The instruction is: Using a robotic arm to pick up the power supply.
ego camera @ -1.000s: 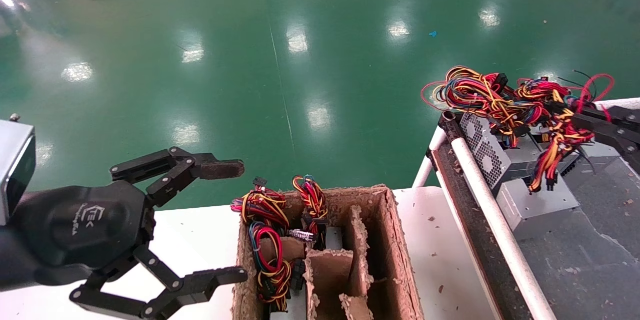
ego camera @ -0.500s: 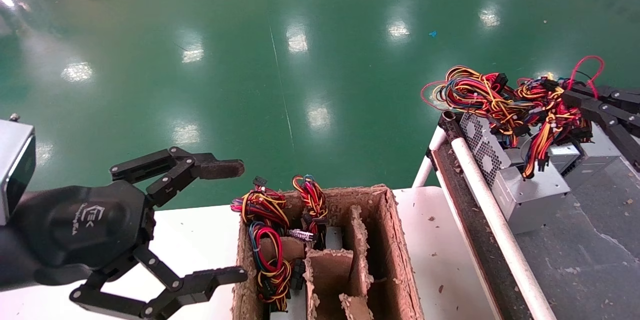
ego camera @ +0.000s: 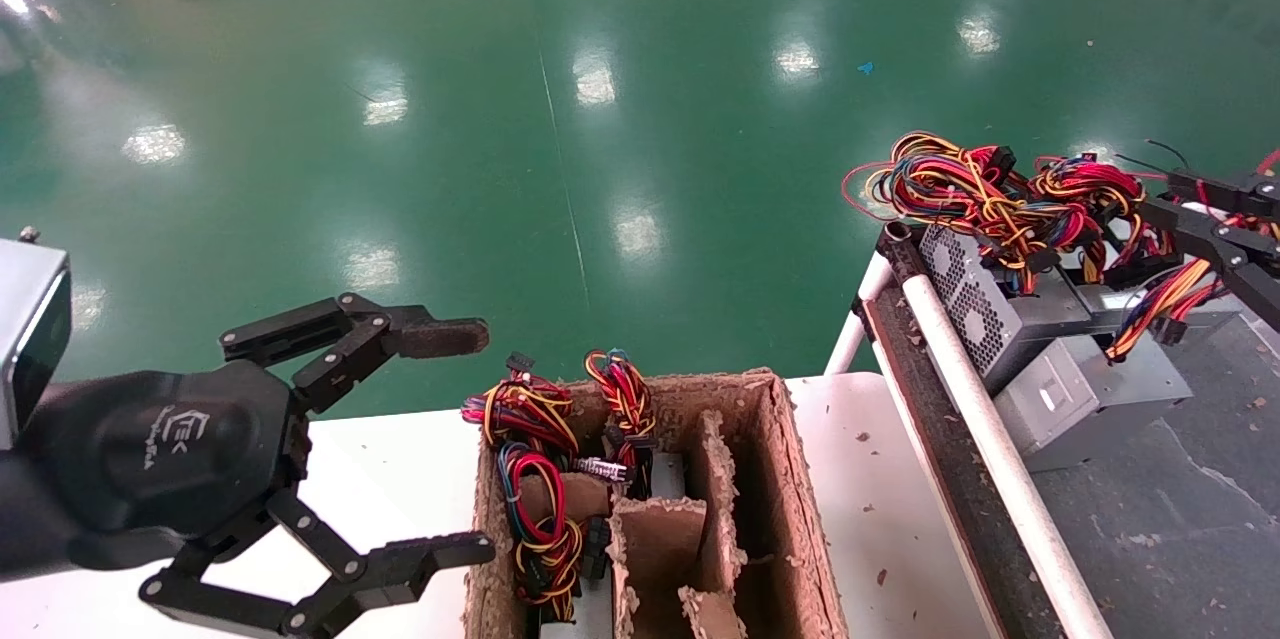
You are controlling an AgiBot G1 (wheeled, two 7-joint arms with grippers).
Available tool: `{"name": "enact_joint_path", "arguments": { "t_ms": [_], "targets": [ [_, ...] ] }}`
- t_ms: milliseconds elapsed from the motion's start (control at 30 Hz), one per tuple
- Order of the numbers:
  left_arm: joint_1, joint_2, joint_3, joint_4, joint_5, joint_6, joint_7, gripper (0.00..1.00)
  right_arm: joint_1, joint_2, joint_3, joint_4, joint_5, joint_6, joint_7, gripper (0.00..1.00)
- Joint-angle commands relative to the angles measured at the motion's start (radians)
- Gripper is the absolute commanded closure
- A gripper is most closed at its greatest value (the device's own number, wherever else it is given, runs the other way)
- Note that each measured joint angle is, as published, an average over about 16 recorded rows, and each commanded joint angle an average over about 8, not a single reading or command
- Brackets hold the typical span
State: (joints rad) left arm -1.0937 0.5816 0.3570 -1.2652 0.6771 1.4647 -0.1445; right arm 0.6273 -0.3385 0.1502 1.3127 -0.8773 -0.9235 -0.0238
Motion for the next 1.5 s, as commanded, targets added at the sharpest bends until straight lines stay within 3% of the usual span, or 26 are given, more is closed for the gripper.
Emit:
{"name": "enact_joint_path", "arguments": {
  "t_ms": [33, 400, 1500],
  "targets": [
    [0.000, 0.000, 0.000, 0.000, 0.000, 0.000, 0.000, 0.00, -0.008, 0.002, 0.003, -0.004, 0.002, 0.000, 0.003, 0.00],
    [0.000, 0.000, 0.000, 0.000, 0.000, 0.000, 0.000, 0.00, -0.011, -0.018, 0.034, -0.014, 0.042, -0.048, -0.048, 0.00],
    [0.000, 0.000, 0.000, 0.001, 0.000, 0.000, 0.000, 0.00, 0.249, -0.162, -0.229, -0.023, 0.101, -0.345, 0.098, 0.00]
  ]
}}
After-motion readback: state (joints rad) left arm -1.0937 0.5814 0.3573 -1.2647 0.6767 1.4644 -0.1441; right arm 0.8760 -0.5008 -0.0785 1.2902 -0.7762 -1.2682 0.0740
